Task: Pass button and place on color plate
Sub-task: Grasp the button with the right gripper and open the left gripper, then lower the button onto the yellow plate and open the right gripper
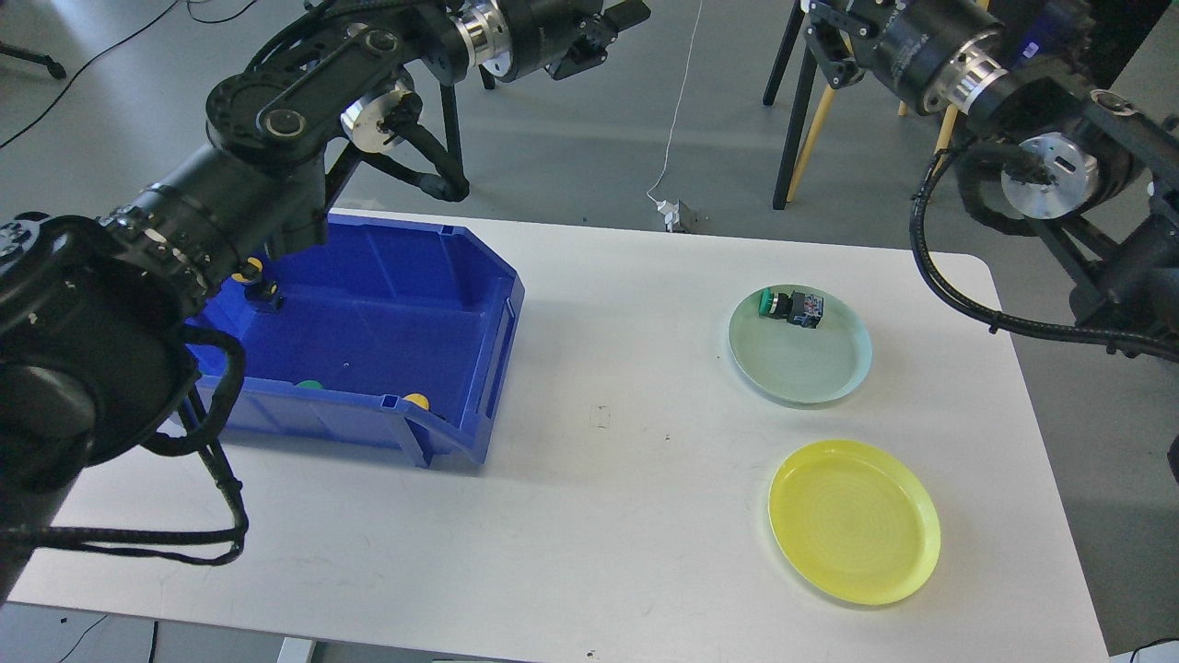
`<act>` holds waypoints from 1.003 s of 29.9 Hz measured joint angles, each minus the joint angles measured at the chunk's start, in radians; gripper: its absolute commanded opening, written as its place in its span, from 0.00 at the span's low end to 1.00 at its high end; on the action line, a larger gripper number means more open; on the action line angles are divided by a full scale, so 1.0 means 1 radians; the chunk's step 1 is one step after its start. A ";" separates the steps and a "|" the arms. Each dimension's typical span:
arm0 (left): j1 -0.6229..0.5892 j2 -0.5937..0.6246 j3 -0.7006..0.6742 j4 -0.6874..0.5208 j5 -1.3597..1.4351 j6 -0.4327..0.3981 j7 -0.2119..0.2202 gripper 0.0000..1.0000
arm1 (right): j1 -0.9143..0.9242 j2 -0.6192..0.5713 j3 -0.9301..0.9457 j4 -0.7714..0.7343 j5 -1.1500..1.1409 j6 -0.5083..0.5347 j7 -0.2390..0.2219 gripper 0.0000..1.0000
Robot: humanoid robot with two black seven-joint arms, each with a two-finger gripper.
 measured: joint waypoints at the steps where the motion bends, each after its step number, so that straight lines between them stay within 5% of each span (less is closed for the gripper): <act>1: 0.002 0.024 0.000 0.000 0.000 0.000 -0.002 0.98 | -0.019 -0.029 -0.015 0.004 0.001 0.001 -0.002 0.18; 10: 0.004 0.209 -0.036 0.002 -0.009 0.000 -0.023 0.98 | -0.252 -0.285 -0.209 0.205 0.003 0.049 -0.004 0.19; 24: -0.020 0.210 -0.047 0.002 -0.008 0.000 -0.026 0.98 | -0.561 -0.616 -0.420 0.599 -0.020 0.082 0.007 0.22; 27: -0.023 0.209 -0.047 0.002 -0.008 0.000 -0.026 0.98 | -0.593 -0.622 -0.426 0.592 -0.031 0.079 0.011 0.29; 30: -0.023 0.213 -0.046 0.002 -0.007 0.000 -0.026 0.98 | -0.603 -0.609 -0.425 0.575 -0.038 0.069 0.013 0.50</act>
